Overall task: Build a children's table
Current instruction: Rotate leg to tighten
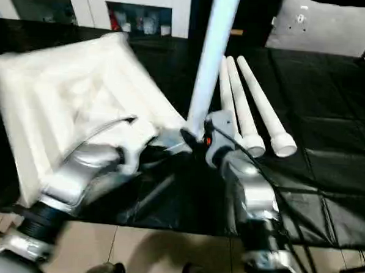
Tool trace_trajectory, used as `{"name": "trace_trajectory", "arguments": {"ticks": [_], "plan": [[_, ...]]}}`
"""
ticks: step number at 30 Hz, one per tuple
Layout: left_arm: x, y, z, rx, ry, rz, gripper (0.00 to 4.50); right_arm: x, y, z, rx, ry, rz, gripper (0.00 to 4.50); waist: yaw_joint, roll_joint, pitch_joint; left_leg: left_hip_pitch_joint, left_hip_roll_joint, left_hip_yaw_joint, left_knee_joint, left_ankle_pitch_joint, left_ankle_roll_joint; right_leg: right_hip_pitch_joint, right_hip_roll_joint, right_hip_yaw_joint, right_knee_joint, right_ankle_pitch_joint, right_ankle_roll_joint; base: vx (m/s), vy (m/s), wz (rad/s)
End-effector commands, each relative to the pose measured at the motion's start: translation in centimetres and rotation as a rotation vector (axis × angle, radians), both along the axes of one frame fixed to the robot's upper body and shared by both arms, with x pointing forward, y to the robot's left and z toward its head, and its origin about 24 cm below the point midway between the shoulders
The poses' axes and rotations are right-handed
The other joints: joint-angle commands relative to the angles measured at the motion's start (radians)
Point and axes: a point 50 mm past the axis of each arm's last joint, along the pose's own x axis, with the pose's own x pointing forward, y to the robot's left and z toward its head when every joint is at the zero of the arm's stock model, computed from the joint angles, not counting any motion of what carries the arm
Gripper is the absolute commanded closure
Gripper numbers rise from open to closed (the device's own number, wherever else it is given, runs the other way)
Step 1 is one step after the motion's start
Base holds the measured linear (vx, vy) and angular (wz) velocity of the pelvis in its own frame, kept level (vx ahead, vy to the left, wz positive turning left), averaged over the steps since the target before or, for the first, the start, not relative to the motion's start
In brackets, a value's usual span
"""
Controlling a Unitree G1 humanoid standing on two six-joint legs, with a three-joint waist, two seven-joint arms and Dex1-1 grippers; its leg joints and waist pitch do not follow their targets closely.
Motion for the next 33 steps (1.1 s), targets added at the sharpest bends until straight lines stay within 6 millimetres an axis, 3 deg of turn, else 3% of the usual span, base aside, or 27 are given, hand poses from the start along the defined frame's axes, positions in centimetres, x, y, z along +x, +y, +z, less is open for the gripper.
{"name": "trace_trajectory", "arguments": {"ticks": [1, 3, 4, 6, 8, 9, 13, 17, 18, 22, 25, 29, 33], "plan": [[-1.3, -4.5, 1.2, -0.058, -0.053, -0.107, 4.5, -1.4, 4.5, -2.7, 0.065, 0.158, 0.11, 1.77, 0.004, -0.006, -0.06, 0.008, 0.043, -0.013, -0.068, -0.243, 0.039, 0.035, -0.067, 0.053, -0.096, -0.403, -0.153, 0.0, 0.0, 0.0], [-1.5, -4.8, 1.2, -0.052, -0.047, -0.109, 4.5, -1.4, 4.7, -2.8, 0.057, 0.158, 0.103, 1.77, 0.005, -0.007, -0.062, 0.001, 0.043, -0.016, -0.07, -0.228, 0.038, 0.042, -0.066, 0.05, -0.092, -0.375, -0.15, 0.0, 0.0, 0.0], [-1.6, -4.7, 1.2, -0.037, -0.044, -0.108, 4.5, -1.4, 4.8, -2.8, 0.046, 0.152, 0.105, 1.77, 0.006, -0.001, -0.065, 0.001, 0.046, -0.017, -0.069, -0.22, 0.038, 0.041, -0.064, 0.05, -0.085, -0.315, -0.162, 0.0, 0.0, 0.0], [-1.5, -4.3, 1.1, -0.019, -0.048, -0.103, 4.5, -1.5, 4.7, -2.7, 0.039, 0.146, 0.106, 1.77, 0.005, -0.001, -0.067, 0.001, 0.045, -0.016, -0.069, -0.215, 0.044, 0.043, -0.063, 0.05, -0.083, -0.271, -0.173, 0.0, 0.0, 0.0], [-0.8, -2.9, 0.8, 0.056, -0.073, -0.068, 4.5, -1.5, 4.3, -2.5, 0.031, 0.111, 0.094, 1.77, 0.004, -0.001, -0.067, 0.0, 0.044, -0.016, -0.07, -0.224, 0.046, 0.044, -0.064, 0.049, -0.083, -0.265, -0.177, 0.0, 0.0, 0.0], [-0.7, -2.7, 0.8, 0.066, -0.076, -0.062, 4.5, -1.4, 4.1, -2.4, 0.034, 0.101, 0.093, 1.21, 0.004, -0.001, -0.067, 0.0, 0.044, -0.016, -0.07, -0.224, 0.046, 0.044, -0.064, 0.049, -0.083, -0.265, -0.177, 0.0, 0.0, 0.0], [0.0, -0.4, 0.3, 0.132, -0.091, -0.071, 4.5, -1.4, 2.2, -1.0, 0.042, 0.021, 0.095, 0.89, 0.008, 0.001, -0.066, 0.001, 0.044, -0.015, -0.071, -0.225, 0.05, 0.045, -0.063, 0.051, -0.086, -0.275, -0.166, 0.0, 0.0, 0.0], [0.2, 0.6, 0.3, 0.152, -0.104, -0.103, 4.5, -1.6, 0.9, -0.3, 0.017, -0.029, 0.119, 0.67, 0.009, 0.003, -0.068, -0.002, 0.045, -0.016, -0.069, -0.194, 0.054, 0.048, -0.063, 0.05, -0.077, -0.212, -0.187, 0.0, 0.0, 0.0], [0.4, 1.6, 0.2, 0.167, -0.117, -0.123, 4.5, -1.9, -0.2, 0.4, 0.013, -0.076, 0.158, 0.41, 0.009, 0.001, -0.068, -0.002, 0.043, -0.015, -0.068, -0.186, 0.058, 0.049, -0.062, 0.05, -0.077, -0.198, -0.192, 0.0, 0.0, 0.0], [0.3, 3.2, -0.1, 0.183, -0.083, -0.206, 4.5, -2.6, -2.5, 1.7, -0.014, -0.141, 0.275, 0.17, 0.011, 0.001, -0.075, -0.006, 0.044, -0.014, -0.058, -0.105, 0.104, 0.053, -0.061, 0.049, -0.057, -0.044, -0.236, 0.0, 0.0, 0.0], [0.0, 4.3, -0.4, 0.215, -0.063, -0.295, 4.5, -3.2, -4.0, 2.2, -0.093, -0.15, 0.384, 0.06, 0.014, 0.001, -0.074, -0.008, 0.044, -0.012, -0.054, -0.091, 0.13, 0.056, -0.061, 0.049, -0.052, -0.009, -0.256, 0.0, 0.0, 0.0], [-0.5, 5.3, -0.5, 0.242, -0.044, -0.419, 4.5, -3.5, -5.0, 2.8, -0.145, -0.147, 0.502, 0.06, 0.013, -0.001, -0.071, -0.007, 0.045, -0.013, -0.055, -0.137, 0.126, 0.056, -0.067, 0.047, -0.062, -0.106, -0.255, 0.0, 0.0, 0.0], [-1.3, 6.4, -0.4, 0.285, -0.013, -0.612, 4.5, -4.0, -5.2, 2.7, -0.269, -0.14, 0.681, 0.06, 0.016, -0.001, -0.07, -0.001, 0.05, -0.013, -0.056, -0.142, 0.115, 0.05, -0.066, 0.049, -0.059, -0.118, -0.258, 0.0, 0.0, 0.0]]}}
